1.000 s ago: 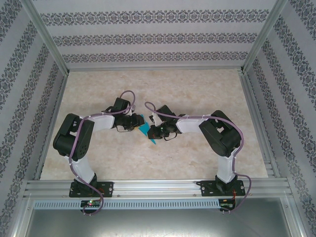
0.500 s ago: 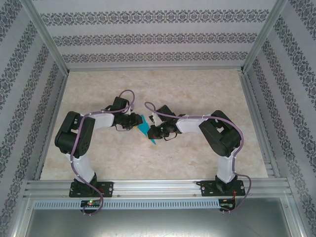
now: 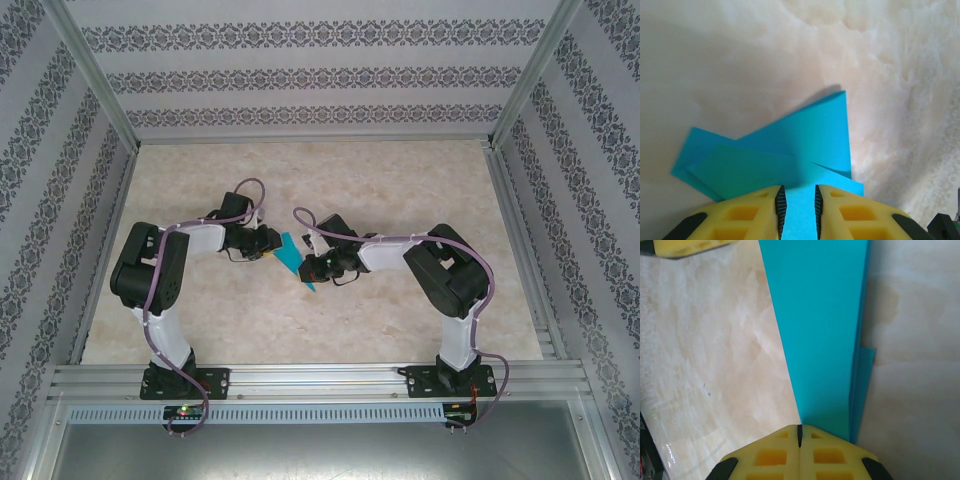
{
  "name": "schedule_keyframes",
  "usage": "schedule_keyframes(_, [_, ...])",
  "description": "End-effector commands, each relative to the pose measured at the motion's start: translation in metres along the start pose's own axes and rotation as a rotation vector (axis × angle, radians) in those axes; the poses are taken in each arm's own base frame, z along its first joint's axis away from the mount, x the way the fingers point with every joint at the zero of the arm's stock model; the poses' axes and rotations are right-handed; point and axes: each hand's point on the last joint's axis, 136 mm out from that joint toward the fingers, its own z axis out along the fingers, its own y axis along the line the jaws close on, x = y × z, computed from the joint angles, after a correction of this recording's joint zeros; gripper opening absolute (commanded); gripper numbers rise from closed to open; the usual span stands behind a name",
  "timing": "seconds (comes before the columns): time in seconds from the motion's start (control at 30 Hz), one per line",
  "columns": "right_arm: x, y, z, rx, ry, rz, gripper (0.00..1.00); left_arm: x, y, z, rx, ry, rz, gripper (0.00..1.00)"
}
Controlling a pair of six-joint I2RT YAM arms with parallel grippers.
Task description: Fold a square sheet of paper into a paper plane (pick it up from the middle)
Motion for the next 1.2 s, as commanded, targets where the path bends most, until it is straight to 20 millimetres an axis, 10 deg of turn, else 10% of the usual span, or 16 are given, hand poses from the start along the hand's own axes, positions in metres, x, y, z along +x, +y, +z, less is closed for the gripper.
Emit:
schedule_keyframes(0.0, [0.073,-0.062,0.007,0.195,0.209,0.148,0.0,-0.035,0.074,-0.012,-0.198,-0.12,-0.115,0.27])
schedule_keyframes(0.2, [0.071,-0.06,0.007,0.191,0.204,0.15,0.0,-0.053,0.073,-0.034,-0.186,-0.179,-0.111,0.19])
schedule_keyframes(0.5, [0.063,-0.053,0.008,0.174,0.187,0.15,0.0,-0.038,-0.001,-0.072,0.008,-0.254,0.005,0.07])
schedule_keyframes(0.87, [0.064,-0.051,0.009,0.164,0.191,0.162,0.0,0.026,-0.059,-0.013,0.147,-0.034,0.143,0.02])
schedule_keyframes(1.17, [0.066,-0.052,0.008,0.167,0.192,0.166,0.0,0.052,-0.043,0.024,0.1,0.056,0.141,0.01])
